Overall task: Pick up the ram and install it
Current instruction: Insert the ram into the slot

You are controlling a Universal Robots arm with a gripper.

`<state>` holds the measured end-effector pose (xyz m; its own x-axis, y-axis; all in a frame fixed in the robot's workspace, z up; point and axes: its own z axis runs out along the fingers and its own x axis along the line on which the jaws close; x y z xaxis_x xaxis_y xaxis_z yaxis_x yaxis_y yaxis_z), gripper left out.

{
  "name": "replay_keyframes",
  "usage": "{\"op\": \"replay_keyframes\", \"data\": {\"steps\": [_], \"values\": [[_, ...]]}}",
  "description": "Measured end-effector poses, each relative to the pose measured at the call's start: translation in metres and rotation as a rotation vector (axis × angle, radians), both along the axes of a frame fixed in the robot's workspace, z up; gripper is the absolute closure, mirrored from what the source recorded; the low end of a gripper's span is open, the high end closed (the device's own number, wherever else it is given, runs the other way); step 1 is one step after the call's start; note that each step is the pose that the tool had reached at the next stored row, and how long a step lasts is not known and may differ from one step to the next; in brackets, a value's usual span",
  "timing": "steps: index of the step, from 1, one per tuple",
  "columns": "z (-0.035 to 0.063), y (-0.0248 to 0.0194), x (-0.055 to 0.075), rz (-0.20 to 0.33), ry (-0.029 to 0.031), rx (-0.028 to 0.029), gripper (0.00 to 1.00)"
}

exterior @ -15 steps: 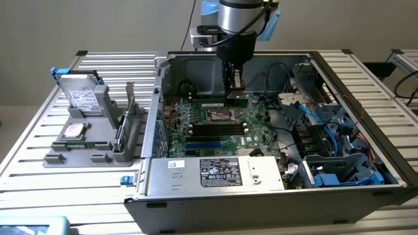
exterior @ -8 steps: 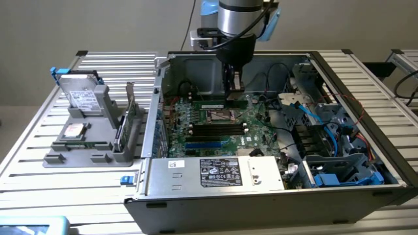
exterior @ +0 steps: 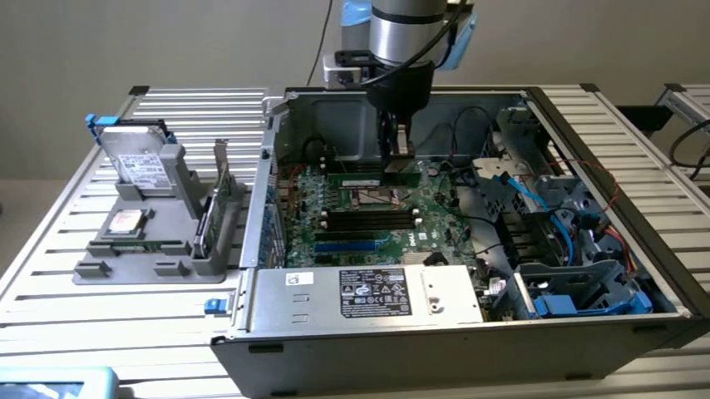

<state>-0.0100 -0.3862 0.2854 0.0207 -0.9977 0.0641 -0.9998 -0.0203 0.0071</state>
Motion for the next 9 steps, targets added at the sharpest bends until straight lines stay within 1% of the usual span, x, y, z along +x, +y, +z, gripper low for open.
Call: {"op": "replay_keyframes", "data": {"steps": [7,9], "values": [[-0.0098,0.0,0.0,0.0,-0.0001,-0.0041,0.87],[-0.0113,-0.0003,0.0,0.0,0.0,-0.0049,0.87]]}}
